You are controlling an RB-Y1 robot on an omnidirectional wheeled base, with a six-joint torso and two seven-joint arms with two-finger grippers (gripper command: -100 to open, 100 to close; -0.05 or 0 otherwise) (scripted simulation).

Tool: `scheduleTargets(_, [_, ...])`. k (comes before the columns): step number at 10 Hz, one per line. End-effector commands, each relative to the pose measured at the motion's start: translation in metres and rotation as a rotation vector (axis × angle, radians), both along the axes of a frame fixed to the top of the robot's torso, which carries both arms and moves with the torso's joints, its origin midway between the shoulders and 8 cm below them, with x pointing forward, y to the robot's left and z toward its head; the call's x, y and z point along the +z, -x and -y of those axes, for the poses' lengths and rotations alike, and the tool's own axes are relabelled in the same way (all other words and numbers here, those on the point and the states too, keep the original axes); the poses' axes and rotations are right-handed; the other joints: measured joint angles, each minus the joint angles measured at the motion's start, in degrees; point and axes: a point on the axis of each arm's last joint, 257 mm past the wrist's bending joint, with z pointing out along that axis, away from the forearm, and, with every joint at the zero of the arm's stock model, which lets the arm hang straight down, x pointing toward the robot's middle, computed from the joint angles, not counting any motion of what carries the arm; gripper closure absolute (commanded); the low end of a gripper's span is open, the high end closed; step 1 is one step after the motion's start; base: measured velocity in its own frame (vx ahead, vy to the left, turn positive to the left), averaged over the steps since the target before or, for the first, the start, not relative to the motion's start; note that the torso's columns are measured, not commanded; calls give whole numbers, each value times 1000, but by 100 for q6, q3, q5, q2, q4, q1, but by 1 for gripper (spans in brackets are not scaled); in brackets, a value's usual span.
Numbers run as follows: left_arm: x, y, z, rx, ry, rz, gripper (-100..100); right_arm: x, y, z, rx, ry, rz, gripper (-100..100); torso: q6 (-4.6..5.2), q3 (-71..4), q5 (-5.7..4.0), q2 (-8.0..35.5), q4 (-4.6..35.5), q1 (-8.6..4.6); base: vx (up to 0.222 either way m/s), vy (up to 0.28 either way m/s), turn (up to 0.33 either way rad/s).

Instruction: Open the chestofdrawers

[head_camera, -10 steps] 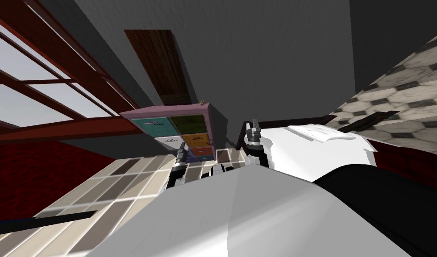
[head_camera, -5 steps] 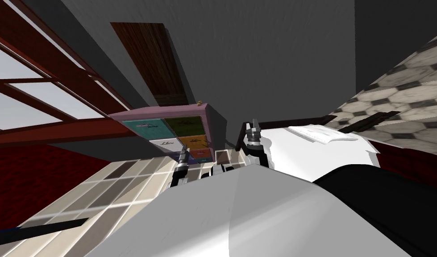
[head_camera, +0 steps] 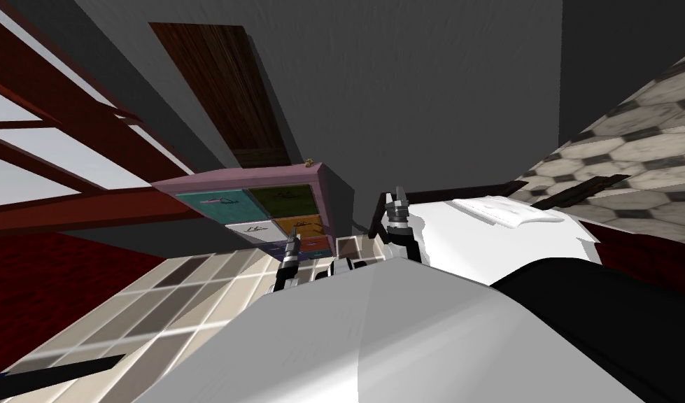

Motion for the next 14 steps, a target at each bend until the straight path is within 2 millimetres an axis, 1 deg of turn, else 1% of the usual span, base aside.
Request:
scheduleTargets(1, [-17, -2, 12, 10, 45, -21, -100, 0, 0, 0, 0, 0, 0, 0, 0, -1, -1, -2, 0, -5, 64, -42, -26])
scheduleTargets(4, [-23, -4, 25, 23, 99, -26, -100, 0, 0, 0, 0, 0, 0, 0, 0, 0, 0, 1, 0, 3, 41, -24, -11])
scheduleTargets(5, [-22, -4, 22, 20, 87, -25, -100, 0, 0, 0, 0, 0, 0, 0, 0, 3, 2, 5, 1, 7, 10, -4, -2])
scheduleTargets(7, [-12, -10, 22, 23, 88, -24, -100, 0, 0, 0, 0, 0, 0, 0, 0, -6, 1, -12, -2, 4, 75, 6, -12])
scheduleTargets(8, [-14, -8, 22, 22, 88, -22, -100, 0, 0, 0, 0, 0, 0, 0, 0, -13, 0, -21, -6, 2, 40, 5, -2])
scheduleTargets(9, [-20, -5, 22, 21, 89, -24, 100, 0, 0, 0, 0, 0, 0, 0, -1, -3, 0, -2, -2, -2, -44, -6, 17])
scheduleTargets(10, [-18, -6, 22, 22, 88, -26, 100, 0, 0, 0, 0, 0, 0, 0, 0, 15, -1, 25, 6, -5, -20, 1, 13])
scheduleTargets(11, [-9, -8, 23, 16, 89, -12, 100, 0, 0, 0, 0, 0, 0, 0, 5, 3, 19, -12, -34, 9, -123, 5, 21])
scheduleTargets(14, [-11, -5, 24, 12, 88, -30, 100, 0, 0, 0, 0, 0, 0, 0, 1, 5, 11, 3, -17, 6, -201, 8, 18])
